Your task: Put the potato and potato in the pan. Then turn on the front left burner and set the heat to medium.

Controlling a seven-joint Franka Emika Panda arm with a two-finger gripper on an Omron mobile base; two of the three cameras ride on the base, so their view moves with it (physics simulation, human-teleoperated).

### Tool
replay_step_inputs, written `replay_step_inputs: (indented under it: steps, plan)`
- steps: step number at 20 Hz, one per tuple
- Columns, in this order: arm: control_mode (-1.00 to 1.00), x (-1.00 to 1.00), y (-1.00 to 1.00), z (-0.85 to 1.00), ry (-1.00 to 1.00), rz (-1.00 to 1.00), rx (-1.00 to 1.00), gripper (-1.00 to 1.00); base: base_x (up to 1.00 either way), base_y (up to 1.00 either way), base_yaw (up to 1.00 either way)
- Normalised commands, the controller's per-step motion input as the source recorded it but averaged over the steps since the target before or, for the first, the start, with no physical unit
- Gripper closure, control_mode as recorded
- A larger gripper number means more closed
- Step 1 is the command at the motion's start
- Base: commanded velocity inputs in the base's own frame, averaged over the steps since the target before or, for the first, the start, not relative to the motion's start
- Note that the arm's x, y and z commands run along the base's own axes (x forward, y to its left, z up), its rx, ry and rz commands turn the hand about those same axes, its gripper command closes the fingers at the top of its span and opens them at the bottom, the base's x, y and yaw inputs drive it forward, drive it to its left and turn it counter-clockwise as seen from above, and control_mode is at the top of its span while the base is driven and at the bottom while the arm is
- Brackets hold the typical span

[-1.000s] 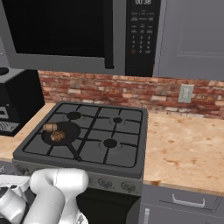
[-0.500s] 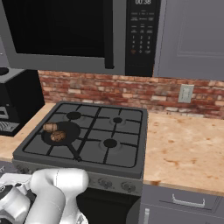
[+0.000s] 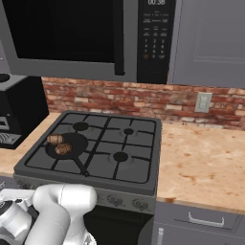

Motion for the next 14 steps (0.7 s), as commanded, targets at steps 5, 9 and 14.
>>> replay_step_inputs:
  steps: [5, 9, 14]
  plan:
    - [-1.0, 0.17, 0.02, 0.0, 0.0, 0.0, 0.0, -1.0, 0.0, 0.0, 0.0]
    - [-1.0, 0.19, 0.0, 0.0, 0.0, 0.0, 0.0, -1.0, 0.0, 0.0, 0.0]
    - [-1.0, 0.02, 0.0, 0.0, 0.0, 0.0, 0.0, -1.0, 0.0, 0.0, 0.0]
